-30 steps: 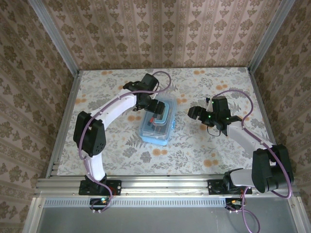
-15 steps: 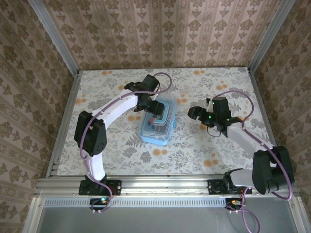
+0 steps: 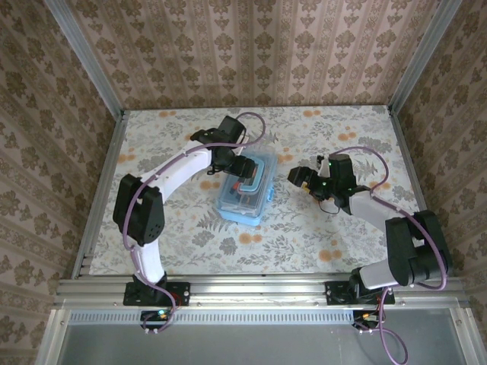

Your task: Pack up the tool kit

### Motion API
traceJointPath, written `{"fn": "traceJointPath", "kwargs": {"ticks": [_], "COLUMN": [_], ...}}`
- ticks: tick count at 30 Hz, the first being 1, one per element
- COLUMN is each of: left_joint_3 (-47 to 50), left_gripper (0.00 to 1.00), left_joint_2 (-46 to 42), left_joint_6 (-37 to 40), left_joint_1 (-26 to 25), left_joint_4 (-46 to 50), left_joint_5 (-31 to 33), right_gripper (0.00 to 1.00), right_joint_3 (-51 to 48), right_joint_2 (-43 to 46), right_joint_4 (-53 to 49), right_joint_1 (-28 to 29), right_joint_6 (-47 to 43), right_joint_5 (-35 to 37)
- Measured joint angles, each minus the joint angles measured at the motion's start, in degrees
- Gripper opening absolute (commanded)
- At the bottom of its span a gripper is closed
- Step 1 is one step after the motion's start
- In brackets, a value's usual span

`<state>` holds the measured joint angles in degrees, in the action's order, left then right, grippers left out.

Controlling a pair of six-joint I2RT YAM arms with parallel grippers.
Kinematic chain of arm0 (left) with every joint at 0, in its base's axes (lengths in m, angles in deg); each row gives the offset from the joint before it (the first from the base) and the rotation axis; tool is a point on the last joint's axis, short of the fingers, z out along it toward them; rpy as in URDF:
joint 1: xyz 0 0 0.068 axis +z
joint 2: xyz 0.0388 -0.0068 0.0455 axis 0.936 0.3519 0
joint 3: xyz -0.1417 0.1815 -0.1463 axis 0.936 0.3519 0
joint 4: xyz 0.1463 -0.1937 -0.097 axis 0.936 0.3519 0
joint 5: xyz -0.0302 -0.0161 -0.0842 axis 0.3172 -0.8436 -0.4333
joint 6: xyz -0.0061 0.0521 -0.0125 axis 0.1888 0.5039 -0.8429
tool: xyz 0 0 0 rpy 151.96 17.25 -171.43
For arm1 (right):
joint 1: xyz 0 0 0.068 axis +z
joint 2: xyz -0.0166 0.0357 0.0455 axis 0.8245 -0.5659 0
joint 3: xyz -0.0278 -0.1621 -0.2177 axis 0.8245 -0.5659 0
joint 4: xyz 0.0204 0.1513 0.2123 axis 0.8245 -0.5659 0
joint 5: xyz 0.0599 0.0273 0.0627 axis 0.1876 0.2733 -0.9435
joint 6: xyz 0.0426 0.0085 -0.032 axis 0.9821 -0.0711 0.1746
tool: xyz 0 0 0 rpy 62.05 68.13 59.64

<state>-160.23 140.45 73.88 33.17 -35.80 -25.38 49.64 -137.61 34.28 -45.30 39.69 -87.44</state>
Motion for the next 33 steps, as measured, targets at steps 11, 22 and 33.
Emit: {"fn": "traceJointPath", "kwargs": {"ticks": [11,22,33], "left_joint_3": [1.84,2.08,2.08], "left_gripper": [0.61,0.61,0.59], "left_joint_2": [-0.79,-0.81,-0.81], "left_joint_6": [1.31,1.9,2.34], "left_joint_1": [2.62,3.8,4.81], "left_joint_4": [-3.19,-3.85,-4.13], "left_joint_5": [-4.22,-6.19,-8.15], "right_gripper": [1.0,1.0,1.0], "right_joint_3": [-1.31,-1.44,-2.64], "right_joint_2": [-7.26,-12.04,-17.49], "right_joint_4": [14.34,26.73,36.02], "right_joint_1": [0.46,3.34,4.55], "right_joint_6": [6.23,12.63,17.77], "right_joint_5": [-6.1,-8.59,-8.94]}}
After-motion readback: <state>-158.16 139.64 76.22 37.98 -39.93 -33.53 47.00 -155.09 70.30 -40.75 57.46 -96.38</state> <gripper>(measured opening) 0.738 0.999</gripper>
